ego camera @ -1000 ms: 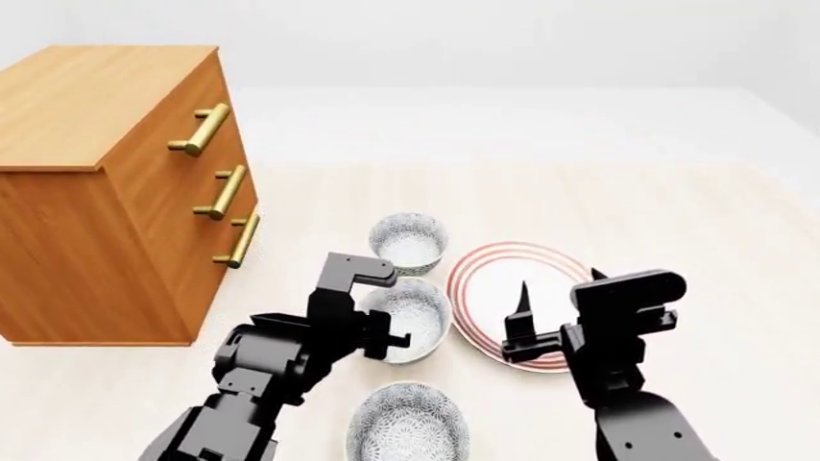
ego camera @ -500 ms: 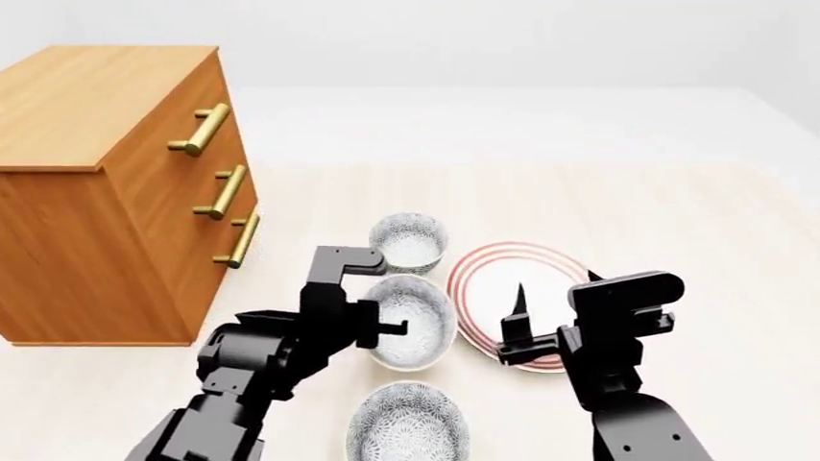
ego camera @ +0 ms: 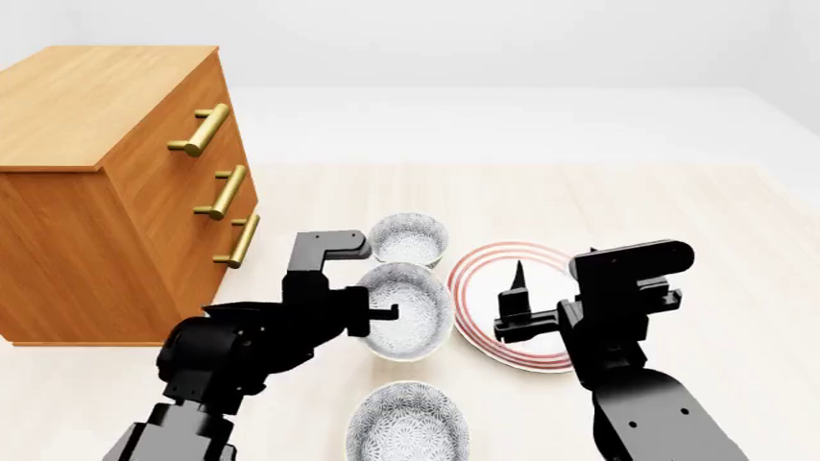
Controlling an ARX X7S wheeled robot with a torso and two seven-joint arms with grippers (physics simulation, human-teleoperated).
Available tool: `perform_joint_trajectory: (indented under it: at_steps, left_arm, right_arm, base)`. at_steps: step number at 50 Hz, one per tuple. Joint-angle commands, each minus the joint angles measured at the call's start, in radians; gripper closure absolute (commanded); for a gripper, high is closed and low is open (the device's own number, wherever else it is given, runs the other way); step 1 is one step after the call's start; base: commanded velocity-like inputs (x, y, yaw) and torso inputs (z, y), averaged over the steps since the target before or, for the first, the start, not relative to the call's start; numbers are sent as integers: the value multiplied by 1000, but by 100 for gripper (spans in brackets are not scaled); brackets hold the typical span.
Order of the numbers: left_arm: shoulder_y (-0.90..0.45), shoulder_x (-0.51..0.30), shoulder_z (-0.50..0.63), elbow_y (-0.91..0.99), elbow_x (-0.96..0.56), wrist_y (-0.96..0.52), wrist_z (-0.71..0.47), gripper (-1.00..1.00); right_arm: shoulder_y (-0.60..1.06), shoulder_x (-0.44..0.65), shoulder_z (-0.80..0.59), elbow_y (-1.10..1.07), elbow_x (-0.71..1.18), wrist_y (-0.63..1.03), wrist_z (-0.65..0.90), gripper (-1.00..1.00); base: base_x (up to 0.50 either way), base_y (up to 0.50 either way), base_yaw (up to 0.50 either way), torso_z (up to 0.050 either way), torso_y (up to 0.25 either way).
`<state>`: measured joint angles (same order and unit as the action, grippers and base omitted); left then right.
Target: Stack the bowl in the middle on the bowl at the back.
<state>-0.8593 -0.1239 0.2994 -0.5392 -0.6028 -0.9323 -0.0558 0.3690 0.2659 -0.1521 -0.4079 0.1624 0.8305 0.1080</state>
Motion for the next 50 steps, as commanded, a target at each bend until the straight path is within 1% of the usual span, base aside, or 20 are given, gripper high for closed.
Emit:
perform_joint_trajectory:
  at_steps: [1, 8, 12, 15, 16, 18, 21, 23, 28, 31, 35, 39, 44, 50]
  left_arm:
    - [8, -35, -73, 143, -107, -111, -27, 100]
    - [19, -52, -153, 240, -194, -216, -85, 100]
    - [37, -57, -226, 350, -272, -301, -152, 100]
    - [54, -59, -283, 454, -342, -372, -205, 100]
    - [60, -60, -297, 487, -362, -389, -217, 100]
    - [74, -58, -332, 541, -405, -434, -255, 100]
    - [94, -54, -376, 599, -461, -489, -305, 100]
    - [107, -55, -394, 628, -488, -512, -327, 100]
    - [147, -67, -424, 707, -549, -560, -374, 100]
    - [171, -73, -448, 754, -600, -593, -406, 100]
    - [207, -87, -485, 808, -711, -625, -474, 100]
    - [242, -117, -493, 851, -846, -623, -552, 100]
    - [272, -149, -493, 880, -962, -605, -615, 100]
    - [310, -172, -480, 905, -1009, -583, -626, 100]
  right_arm:
    - [51, -19, 4, -156, 27, 209, 37, -100]
    - [127, -54, 8, -284, 51, 417, 74, -100]
    - [185, -83, 14, -353, 65, 550, 94, -100]
    - [246, -114, 23, -422, 78, 686, 111, -100]
    - [154, -67, 30, -353, 67, 536, 81, -100]
    - [-17, 3, 42, -119, 27, 236, 10, -100]
    - [-94, 25, 54, 121, 0, -202, -41, -100]
    - [-105, 28, 59, 190, -5, -281, -52, -100]
    - [-118, 28, 68, 254, -10, -359, -54, -100]
    - [-122, 26, 68, 258, -13, -369, -48, -100]
    - [-126, 24, 67, 246, -16, -363, -38, -100]
    - [-129, 25, 66, 221, -17, -345, -28, -100]
    - [-130, 25, 69, 205, -14, -334, -20, -100]
    - [-128, 25, 68, 196, -12, -321, -14, -100]
  base:
    - [0, 0, 0, 0, 0]
    - [0, 0, 0, 0, 0]
    - [0, 0, 0, 0, 0]
    - [0, 0, 0, 0, 0]
    - [0, 0, 0, 0, 0]
    - [0, 0, 0, 0, 0]
    - [0, 0, 0, 0, 0]
    - [0, 0, 0, 0, 0]
    - [0, 0, 0, 0, 0]
    - [0, 0, 0, 0, 0]
    - [0, 0, 0, 0, 0]
    - [0, 0, 0, 0, 0]
    - [0, 0, 0, 0, 0]
    - [0, 0, 0, 0, 0]
